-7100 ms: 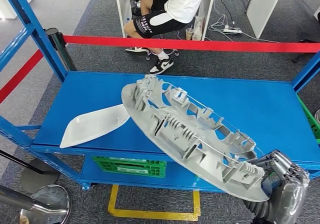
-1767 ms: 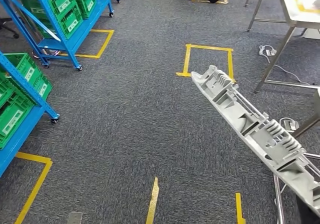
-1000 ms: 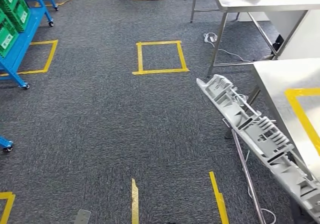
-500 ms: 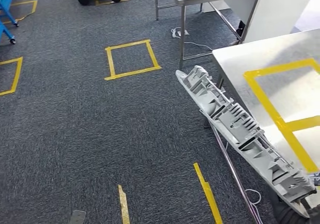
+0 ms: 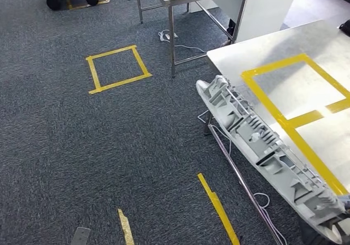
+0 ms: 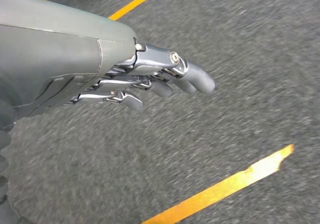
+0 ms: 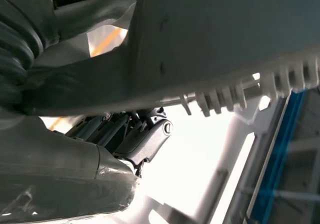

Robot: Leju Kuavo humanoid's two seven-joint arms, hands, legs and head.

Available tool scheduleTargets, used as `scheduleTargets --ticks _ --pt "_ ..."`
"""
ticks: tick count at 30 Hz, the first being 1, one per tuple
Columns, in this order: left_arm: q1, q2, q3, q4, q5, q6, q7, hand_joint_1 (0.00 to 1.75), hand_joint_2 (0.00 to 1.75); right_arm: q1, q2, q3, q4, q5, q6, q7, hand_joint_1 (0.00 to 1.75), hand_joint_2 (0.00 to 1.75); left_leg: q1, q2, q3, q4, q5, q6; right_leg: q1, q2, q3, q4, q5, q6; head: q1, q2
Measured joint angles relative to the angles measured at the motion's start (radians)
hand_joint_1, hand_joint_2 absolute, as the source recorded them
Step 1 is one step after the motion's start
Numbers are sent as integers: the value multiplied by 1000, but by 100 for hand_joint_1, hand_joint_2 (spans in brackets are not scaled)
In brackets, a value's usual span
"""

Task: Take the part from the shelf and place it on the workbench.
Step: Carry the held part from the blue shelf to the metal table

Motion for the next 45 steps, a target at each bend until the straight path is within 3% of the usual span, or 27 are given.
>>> scheduleTargets --ticks 4,6,7,10,11,12,14,16,17,18,19,20,22,23,24,26,27,29,31,33,34,36,38,40,42,44,45 --pt "0 -1 -1 0 -1 1 0 0 175 0 0 -1 0 2 -6 -2 175 175 0 5 0 0 -1 1 -1 -4 -10 21 -9 1 -1 0" --pt "1 -4 -1 1 -4 2 1 0 175 2 0 -6 1 13 -30 -6 175 175 -1 24 1 1 -3 2 -3 -14 -43 90 -34 6 -1 0" --pt "1 -8 -2 2 -6 3 2 0 175 4 0 -14 1 32 -50 0 175 175 -1 44 4 1 -6 1 -6 -24 -40 91 -23 11 -1 0" --pt "0 -19 -8 3 -11 6 5 0 175 -6 0 -63 -14 142 -89 78 175 175 -9 123 21 8 -25 -21 -5 -81 66 -89 58 3 -3 0" --pt "0 -20 -9 3 -11 6 5 0 175 -12 0 -77 -23 171 -89 103 175 175 -11 140 26 10 -31 -29 -3 -89 87 -127 65 -6 -4 0" --pt "-1 -20 -10 3 -11 6 5 0 175 -13 0 -83 -29 185 -89 113 175 175 -9 134 27 13 -38 -33 -4 -79 86 -127 66 -12 -5 0" --pt "0 -20 -12 3 -11 4 3 0 175 -18 0 -93 -41 214 -90 128 175 175 -4 85 5 68 -78 -41 -8 -58 87 -130 67 -24 -7 0" --pt "6 -20 -13 4 -11 -1 1 0 175 -24 0 -98 -49 237 -90 136 175 175 0 35 -60 201 -143 -44 -8 -34 88 -130 67 -31 -9 0" --pt "10 -21 -13 4 -11 -2 1 0 175 -26 0 -100 -53 244 -90 138 175 175 0 28 -95 266 -164 -43 -6 -20 88 -130 66 -33 -9 0" --pt "13 -21 -14 4 -11 -3 0 0 175 -27 0 -102 -55 248 -90 139 175 175 -1 25 -118 304 -165 -41 -4 -5 90 -130 66 -34 -9 0" --pt "14 -21 -15 5 -11 -4 0 0 175 -27 0 -104 -56 250 -90 140 175 175 -1 23 -125 304 -144 -36 -2 10 92 -130 66 -34 -9 0" --pt "14 -21 -16 5 -11 -4 0 0 175 -27 0 -106 -57 252 -90 141 175 175 -3 17 -115 266 -106 -30 -1 24 95 -130 66 -34 -9 0" --pt "14 -19 -16 5 -11 -4 0 0 175 -28 0 -109 -59 253 -90 142 175 175 -6 -23 -69 140 -23 -13 1 51 97 -129 65 -34 -9 0" --pt "15 -18 -17 5 -11 -4 0 0 175 -28 0 -110 -59 254 -90 142 175 175 -7 -43 -50 88 -1 -6 1 63 96 -128 66 -32 -9 0" --pt "15 -17 -17 5 -11 -4 0 0 175 -29 0 -111 -60 254 -90 143 175 175 -7 -58 -37 57 5 -2 0 74 92 -127 66 -29 -9 0" --pt "12 -17 -18 5 -11 -3 0 0 175 -28 1 -113 -63 254 -90 143 175 175 -7 -52 -29 35 -3 -1 -3 95 81 -127 70 -19 -9 0" --pt "10 -19 -18 5 -11 -3 0 0 175 -27 1 -115 -65 254 -90 143 175 175 -5 -40 -26 27 -3 0 -3 92 75 -125 69 -14 -10 0" --pt "9 -21 -19 5 -11 -3 -2 0 175 -27 1 -116 -70 256 -90 143 175 175 0 -17 -20 12 1 2 0 47 51 -85 40 -3 -5 0" --pt "11 -21 -19 5 -11 -3 -3 0 175 -32 1 -117 -72 257 -90 143 175 175 1 9 -17 8 1 5 -2 -9 -5 30 -22 8 0 0" --pt "14 -22 -19 5 -11 -3 -3 0 175 -34 1 -117 -72 257 -90 143 175 175 1 38 -15 9 -2 4 -7 -23 -58 140 -60 18 1 0" --pt "15 -23 -19 5 -11 -3 -3 0 175 -34 1 -118 -72 257 -90 143 175 175 1 51 -13 9 -4 3 -10 -26 -61 146 -51 22 1 0" --pt "14 -25 -19 5 -11 -3 -3 0 175 -33 1 -119 -73 257 -90 143 175 175 1 75 -5 10 -11 -2 -13 -45 -5 46 13 25 1 0" --pt "13 -25 -19 5 -11 -4 -3 0 175 -36 1 -120 -74 263 -90 145 175 175 -3 95 5 12 -20 -12 -7 -91 68 -83 57 21 1 0" --pt "11 -25 -19 5 -10 -4 -4 0 175 -36 1 -119 -74 279 -90 151 175 175 -9 114 10 14 -25 -21 -1 -110 92 -126 58 7 -1 0" --pt "7 -25 -19 5 -7 -4 -4 0 175 -25 1 -114 -74 279 -90 154 175 175 -9 126 14 15 -31 -29 -1 -89 90 -128 60 -9 -3 0" --pt "4 -26 -18 5 -2 -3 0 0 175 -8 1 -103 -71 240 -89 145 175 175 -4 90 4 45 -58 -39 -6 -69 92 -132 61 -24 -6 0" --pt "4 -26 -18 5 1 -2 2 0 175 -2 1 -97 -68 211 -86 136 175 175 -2 62 -16 90 -86 -42 -8 -59 93 -133 61 -31 -9 0"
